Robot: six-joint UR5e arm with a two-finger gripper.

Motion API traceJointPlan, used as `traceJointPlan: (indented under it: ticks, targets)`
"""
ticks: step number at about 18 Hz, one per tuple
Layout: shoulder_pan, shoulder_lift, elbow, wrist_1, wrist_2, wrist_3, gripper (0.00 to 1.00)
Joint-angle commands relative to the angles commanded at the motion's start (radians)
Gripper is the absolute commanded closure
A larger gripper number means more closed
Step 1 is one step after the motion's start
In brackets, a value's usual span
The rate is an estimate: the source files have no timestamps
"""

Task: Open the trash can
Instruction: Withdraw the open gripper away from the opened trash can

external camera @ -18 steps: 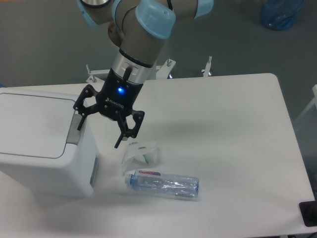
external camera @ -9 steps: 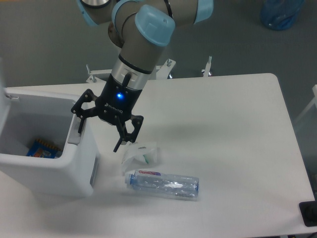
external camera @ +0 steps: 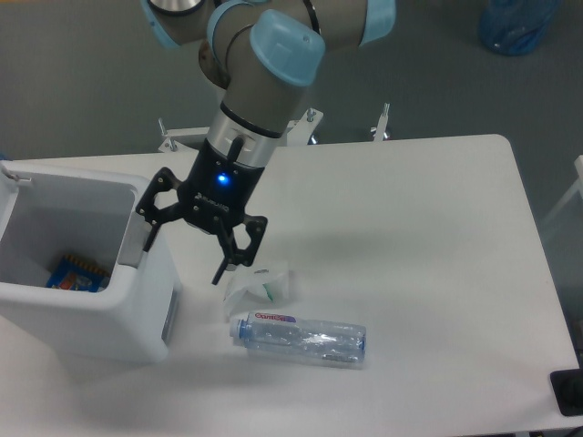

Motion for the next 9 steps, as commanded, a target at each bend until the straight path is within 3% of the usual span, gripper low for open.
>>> traceJointPlan:
  ticks: [4,9]
  targets:
    - [0.081,-0.034,0.028,0.020,0.005,0.132,0.00]
    - [0.160,-0.104,0.031,0.041,0.003,0.460,0.00]
